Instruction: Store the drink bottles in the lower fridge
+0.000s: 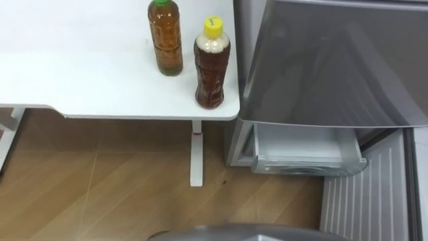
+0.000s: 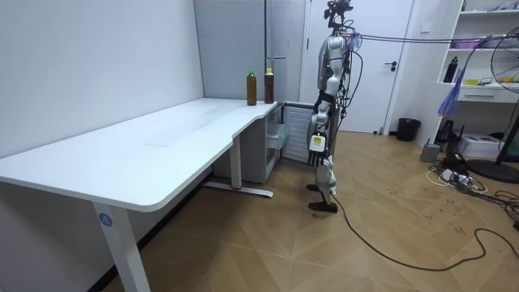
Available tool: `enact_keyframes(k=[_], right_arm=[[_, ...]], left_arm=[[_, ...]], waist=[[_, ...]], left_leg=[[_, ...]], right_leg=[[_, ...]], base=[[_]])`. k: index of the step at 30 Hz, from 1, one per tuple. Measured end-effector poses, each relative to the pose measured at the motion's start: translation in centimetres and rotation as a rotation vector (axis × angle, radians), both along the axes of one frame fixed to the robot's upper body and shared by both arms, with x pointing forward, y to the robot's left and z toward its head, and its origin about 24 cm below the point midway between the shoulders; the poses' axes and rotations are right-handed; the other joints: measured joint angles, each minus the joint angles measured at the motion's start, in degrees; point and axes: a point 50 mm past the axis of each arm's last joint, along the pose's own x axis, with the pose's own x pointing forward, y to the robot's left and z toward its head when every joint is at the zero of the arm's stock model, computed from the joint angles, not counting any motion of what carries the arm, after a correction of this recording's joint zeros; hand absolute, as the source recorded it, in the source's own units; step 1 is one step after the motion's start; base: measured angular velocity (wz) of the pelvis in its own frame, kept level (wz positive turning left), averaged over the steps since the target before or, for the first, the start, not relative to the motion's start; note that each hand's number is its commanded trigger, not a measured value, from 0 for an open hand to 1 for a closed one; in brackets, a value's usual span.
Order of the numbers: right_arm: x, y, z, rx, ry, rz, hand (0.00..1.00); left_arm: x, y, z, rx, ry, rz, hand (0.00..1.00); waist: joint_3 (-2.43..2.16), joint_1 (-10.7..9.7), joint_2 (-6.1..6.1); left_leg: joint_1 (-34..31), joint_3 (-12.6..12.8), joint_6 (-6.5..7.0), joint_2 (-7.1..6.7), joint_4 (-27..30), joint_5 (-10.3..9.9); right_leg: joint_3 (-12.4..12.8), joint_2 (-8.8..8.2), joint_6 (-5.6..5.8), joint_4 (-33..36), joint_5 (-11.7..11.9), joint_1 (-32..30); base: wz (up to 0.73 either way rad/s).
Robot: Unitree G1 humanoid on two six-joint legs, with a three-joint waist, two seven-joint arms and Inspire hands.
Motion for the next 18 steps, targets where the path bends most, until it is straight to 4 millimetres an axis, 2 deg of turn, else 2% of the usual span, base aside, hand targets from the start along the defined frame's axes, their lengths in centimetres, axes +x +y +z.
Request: enact_keyframes(k=[7, 11, 18], right_arm=[[-0.6, 0.0, 0.0, -0.004, 0.046, 0.007, 0.0], [-1.1, -0.2, 0.0, -0.019, 0.075, 0.048, 0.0], [-2.4, 0.0, 0.0, -0.013, 0.127, 0.055, 0.0]], left_arm=[[-0.6, 0.1, 0.0, 0.036, -0.085, 0.345, 0.0], [-1.0, 0.4, 0.1, 0.054, -0.149, 0.622, 0.0], [-1.0, 1.0, 0.4, 0.104, -0.234, 0.926, 0.0]], waist=[[0.01, -0.03, 0.06], [0.02, 0.09, 0.55], [0.05, 0.45, 1.22]], left_leg=[[0.22, -0.07, 0.03, -0.06, -0.03, -0.02], [0.28, -0.07, 0.04, -0.06, -0.08, -0.03], [0.38, -0.07, 0.04, -0.05, -0.1, -0.03]], right_leg=[[0.01, -0.05, 0.0, 0.0, 0.0, 0.27], [0.05, -0.05, 0.0, 0.13, -0.01, 0.18], [-0.21, -0.18, -0.04, 0.81, -0.18, -0.05]], base=[[0.0], [0.0], [0.0]])
